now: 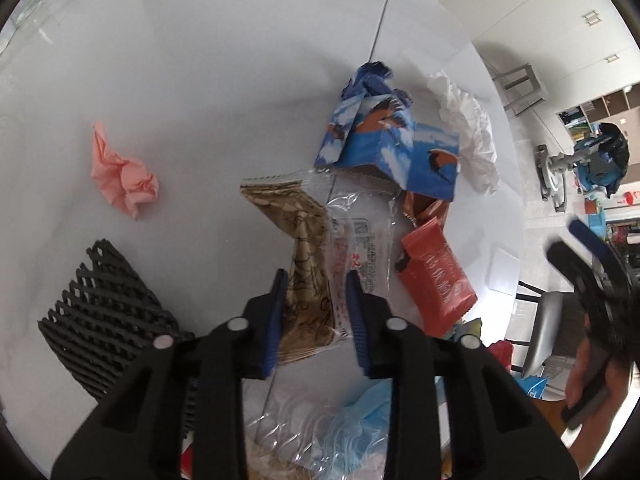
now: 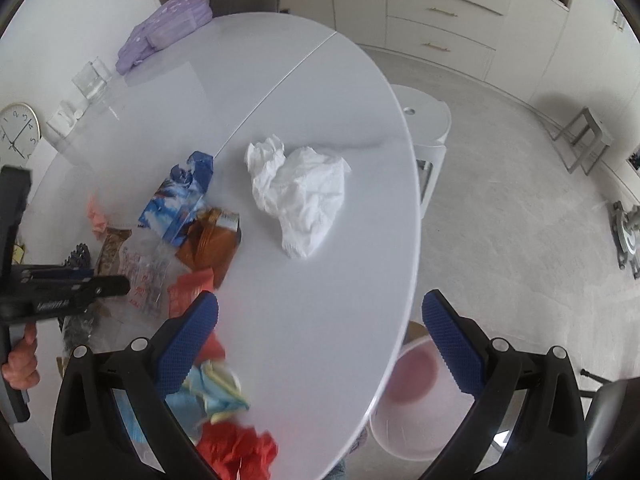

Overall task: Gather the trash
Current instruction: 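Grasp the white tissue with the right tool while the left tool grasps the clear snack bag, then carry the clear snack bag with the left tool over the white bin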

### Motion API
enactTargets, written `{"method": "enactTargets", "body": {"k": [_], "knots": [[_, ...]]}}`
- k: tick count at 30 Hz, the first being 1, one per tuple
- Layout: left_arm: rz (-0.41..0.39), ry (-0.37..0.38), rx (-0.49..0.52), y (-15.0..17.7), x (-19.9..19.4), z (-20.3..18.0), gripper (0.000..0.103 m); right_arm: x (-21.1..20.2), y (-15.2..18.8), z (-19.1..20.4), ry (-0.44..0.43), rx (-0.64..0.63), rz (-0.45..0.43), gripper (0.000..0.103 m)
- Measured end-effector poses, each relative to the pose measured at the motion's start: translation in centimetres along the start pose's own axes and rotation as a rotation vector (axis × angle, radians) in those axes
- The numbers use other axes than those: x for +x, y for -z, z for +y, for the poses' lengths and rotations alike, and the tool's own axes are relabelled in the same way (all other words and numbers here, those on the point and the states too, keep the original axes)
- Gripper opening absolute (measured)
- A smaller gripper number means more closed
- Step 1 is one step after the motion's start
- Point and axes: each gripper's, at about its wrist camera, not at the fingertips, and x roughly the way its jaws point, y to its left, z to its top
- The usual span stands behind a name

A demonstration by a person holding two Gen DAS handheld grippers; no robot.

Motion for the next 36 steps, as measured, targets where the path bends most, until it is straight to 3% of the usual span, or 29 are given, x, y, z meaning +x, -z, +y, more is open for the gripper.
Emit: {"method": "enactTargets", "body": {"k": [5, 8, 10, 11, 13, 15, 20, 25, 32, 36], "knots": [[-0.045, -0.009, 0.011, 0.0, -1.9, 0.4, 0.018, 4.1, -4.6, 0.5, -0.023, -0.024, 0.040, 0.092], [-0.066, 0.003, -0.008, 0.2, -2.6, 0.9, 0.018, 6.7, -6.4, 0.9, -0.018, -0.023, 0.071, 0.078], [-0.081, 0.008, -0.017, 0.4, -3.6, 1.5, 0.018, 8.1, -7.0, 1.1, -0.015, -0.021, 0.097, 0.060], [-0.090, 0.010, -0.015, 0.7, -4.0, 1.6, 0.018, 8.6, -7.2, 1.3, -0.012, -0.022, 0.100, 0.057], [-0.128, 0.001, -0.011, 1.5, -5.1, 1.6, 0.018, 8.6, -7.6, 1.8, 0.005, -0.043, 0.091, 0.023], [-0.162, -0.006, -0.006, 2.5, -6.2, 1.8, 0.018, 8.4, -7.8, 1.9, -0.021, -0.026, 0.091, 0.009], [-0.197, -0.025, 0.017, 4.4, -8.2, 1.1, 0.018, 5.3, -7.3, 2.0, -0.037, 0.011, 0.034, 0.008], [-0.224, -0.010, 0.063, 6.3, -10.8, -1.2, 0.018, -1.2, -4.2, 1.1, -0.030, 0.037, -0.044, 0.008], [-0.282, 0.017, 0.177, 9.5, -13.5, -9.6, 0.017, -10.9, 3.4, -4.3, 0.019, 0.075, -0.080, 0.009], [-0.342, -0.004, 0.171, 10.1, -13.8, -13.3, 0.016, -12.7, 6.9, -7.4, 0.031, 0.086, -0.071, 0.009]]}}
